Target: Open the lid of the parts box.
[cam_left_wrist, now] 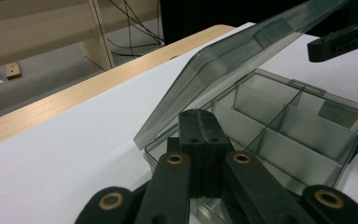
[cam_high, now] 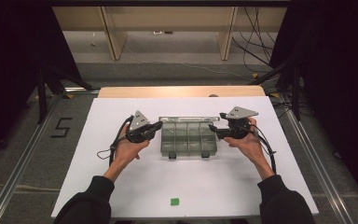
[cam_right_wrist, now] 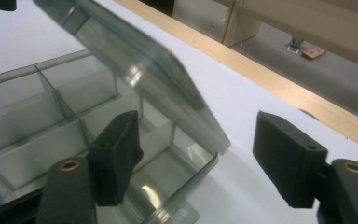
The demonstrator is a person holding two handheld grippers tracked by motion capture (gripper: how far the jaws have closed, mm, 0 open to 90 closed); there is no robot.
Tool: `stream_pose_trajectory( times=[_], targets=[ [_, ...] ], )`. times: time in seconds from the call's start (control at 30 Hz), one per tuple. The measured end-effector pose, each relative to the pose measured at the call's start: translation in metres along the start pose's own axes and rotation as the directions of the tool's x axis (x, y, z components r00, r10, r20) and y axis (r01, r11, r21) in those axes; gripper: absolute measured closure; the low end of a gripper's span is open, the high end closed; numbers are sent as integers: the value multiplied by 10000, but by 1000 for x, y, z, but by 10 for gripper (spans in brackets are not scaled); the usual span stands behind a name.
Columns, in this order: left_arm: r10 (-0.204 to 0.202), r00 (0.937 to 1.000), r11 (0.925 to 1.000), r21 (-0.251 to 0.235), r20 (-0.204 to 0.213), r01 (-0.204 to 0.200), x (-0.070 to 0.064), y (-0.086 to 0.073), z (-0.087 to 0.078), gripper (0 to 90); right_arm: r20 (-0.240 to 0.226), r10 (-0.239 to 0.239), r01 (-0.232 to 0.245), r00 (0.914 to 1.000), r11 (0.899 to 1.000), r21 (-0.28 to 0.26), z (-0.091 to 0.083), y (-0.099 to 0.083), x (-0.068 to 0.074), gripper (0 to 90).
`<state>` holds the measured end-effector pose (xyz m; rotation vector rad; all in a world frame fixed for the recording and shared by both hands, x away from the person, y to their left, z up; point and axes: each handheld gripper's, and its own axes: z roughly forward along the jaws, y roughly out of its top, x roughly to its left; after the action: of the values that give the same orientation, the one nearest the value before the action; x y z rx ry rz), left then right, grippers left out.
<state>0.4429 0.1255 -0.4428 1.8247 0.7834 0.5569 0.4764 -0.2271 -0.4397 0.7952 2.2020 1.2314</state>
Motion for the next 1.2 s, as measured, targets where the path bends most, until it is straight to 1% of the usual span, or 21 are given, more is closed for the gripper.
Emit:
stream_pose_trajectory(
  times=[0.03,0.07,0.13,0.23,0.3,0.37,0.4,0.47,0.53,0.57,0.6,0.73,0.8,0.83,0.93,1.0,1.03,1.1,1.13,1.17,1.2],
  targets=[
    [-9,10000,10000,-1,-24,9,0,0,0,898,27,-31,31,10000,9999,-105,2,1,0,354],
    [-88,9999,10000,-9,-52,88,0,0,0,898,4,-22,22,10000,10000,-81,3,1,-1,381],
    [-99,9999,9999,-19,-47,98,0,0,0,897,-74,-36,36,10000,10000,-33,3,2,-3,446],
    [-88,10000,10000,-3,-19,88,0,0,0,898,8,-82,83,10000,9997,-245,4,2,-5,548],
    [-171,9999,9999,4,-5,171,0,-1,0,898,-79,-18,17,10000,9999,-124,3,2,-6,594],
    [-124,9999,9999,-4,-19,124,0,0,0,898,-51,-64,64,10000,9998,-166,4,2,-7,637],
    [-135,9999,9999,-10,-12,135,0,-1,0,897,-132,-17,16,9999,10000,-54,4,1,-6,654],
    [-179,9998,9998,15,31,179,1,-1,0,897,-141,14,-14,9999,10000,-8,4,1,-5,690],
    [-271,9996,9996,37,54,271,1,-1,0,892,-49,-10,10,10000,10000,1,4,2,-4,705],
    [-253,9996,9997,51,92,253,2,-1,0,884,43,-154,154,9999,9999,-46,4,2,-5,716],
    [-303,9995,9995,70,77,303,2,-2,-1,877,72,-151,151,9999,9999,-11,4,2,-5,729],
    [-290,9995,9996,74,81,289,2,-2,-1,827,149,3,-3,9999,10000,1,4,2,-7,748],
    [-341,9991,9991,268,240,335,-2,-2,-2,803,177,146,-147,9997,9999,60,4,3,-6,753],
    [-295,9991,9987,419,317,282,-3,-3,-2,782,230,188,-191,9996,9997,147,3,4,-6,755],
    [-374,9987,9955,879,347,342,-9,-5,-3,725,289,361,-367,9989,9991,223,3,5,-5,761],
    [-377,9991,9901,1362,196,347,-13,-8,-3,688,349,417,-425,9985,9988,227,3,6,-5,766],
    [-514,9986,9871,1523,121,489,-14,-10,-3,665,398,451,-460,9982,9987,213,4,6,-5,767],
    [-500,9987,9792,1975,102,470,-15,-12,-4,643,421,449,-463,9981,9984,329,3,6,-4,769],
    [-693,9976,9780,1973,17,676,-17,-15,-3,635,442,462,-477,9980,9983,344,3,7,-4,770],
    [-620,9981,9762,2084,8,605,-17,-16,-2,632,459,491,-507,9977,9981,348,3,7,-4,772],
    [-555,9985,9715,2305,-20,545,-18,-17,-2,630,507,508,-525,9974,9981,326,3,7,-4,773]
  ],
)
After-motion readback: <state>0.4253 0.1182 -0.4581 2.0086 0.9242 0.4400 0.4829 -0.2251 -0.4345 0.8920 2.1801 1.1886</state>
